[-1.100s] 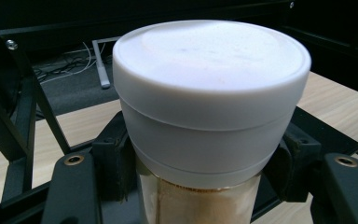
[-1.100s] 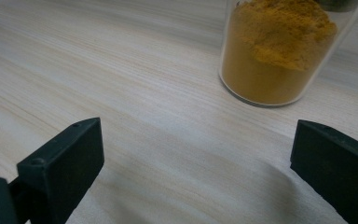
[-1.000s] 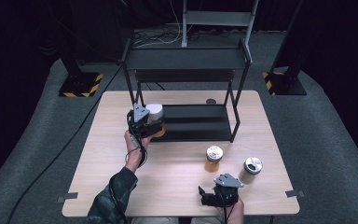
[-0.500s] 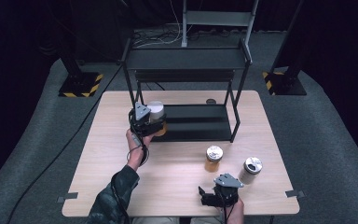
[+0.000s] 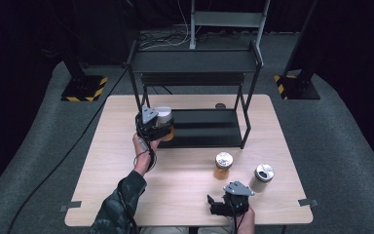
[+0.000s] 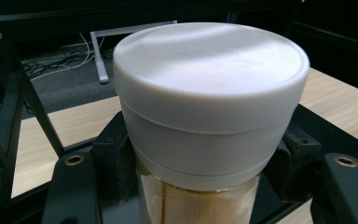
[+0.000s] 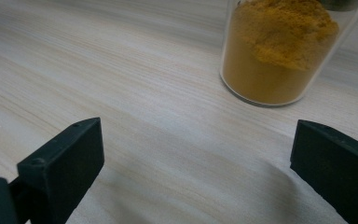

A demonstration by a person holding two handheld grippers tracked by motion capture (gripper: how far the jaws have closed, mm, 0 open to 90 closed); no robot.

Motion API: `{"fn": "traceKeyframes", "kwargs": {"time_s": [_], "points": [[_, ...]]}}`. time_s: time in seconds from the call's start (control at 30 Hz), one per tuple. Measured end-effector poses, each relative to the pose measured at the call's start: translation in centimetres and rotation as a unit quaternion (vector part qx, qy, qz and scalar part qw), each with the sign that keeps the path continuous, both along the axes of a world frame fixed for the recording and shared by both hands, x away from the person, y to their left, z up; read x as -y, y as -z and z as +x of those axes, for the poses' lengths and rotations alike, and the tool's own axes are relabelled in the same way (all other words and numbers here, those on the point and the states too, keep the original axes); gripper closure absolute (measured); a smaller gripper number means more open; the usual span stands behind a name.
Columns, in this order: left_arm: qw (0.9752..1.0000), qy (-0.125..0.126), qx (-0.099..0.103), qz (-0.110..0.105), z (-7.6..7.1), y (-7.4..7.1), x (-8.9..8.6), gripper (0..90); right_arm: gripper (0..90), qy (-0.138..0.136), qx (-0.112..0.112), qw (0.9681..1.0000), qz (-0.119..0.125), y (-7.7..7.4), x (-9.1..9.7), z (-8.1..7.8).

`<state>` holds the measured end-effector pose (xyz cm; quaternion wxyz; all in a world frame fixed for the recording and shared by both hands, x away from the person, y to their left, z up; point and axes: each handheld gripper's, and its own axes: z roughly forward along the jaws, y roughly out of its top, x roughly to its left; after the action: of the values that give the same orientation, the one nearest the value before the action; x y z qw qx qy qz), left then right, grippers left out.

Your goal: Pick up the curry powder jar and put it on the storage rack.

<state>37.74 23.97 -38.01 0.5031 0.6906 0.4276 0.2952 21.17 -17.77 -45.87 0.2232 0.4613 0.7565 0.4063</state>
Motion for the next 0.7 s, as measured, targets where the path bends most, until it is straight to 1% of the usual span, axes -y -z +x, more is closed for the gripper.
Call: {"fn": "traceKeyframes", "kwargs": {"time_s": [0.27,0.7], "points": [[1.0,-0.004,-0.004,0.004,0.41,0.13,0.29,35.2,1.9,-0.001,0.0,1.0,0.0,0.0,0.03,0.01],[0.9999,-0.009,-0.007,0.004,0.94,0.54,0.73,35.2,1.8,0.0,0.002,1.0,0.0,0.02,0.02,-0.06]]}}
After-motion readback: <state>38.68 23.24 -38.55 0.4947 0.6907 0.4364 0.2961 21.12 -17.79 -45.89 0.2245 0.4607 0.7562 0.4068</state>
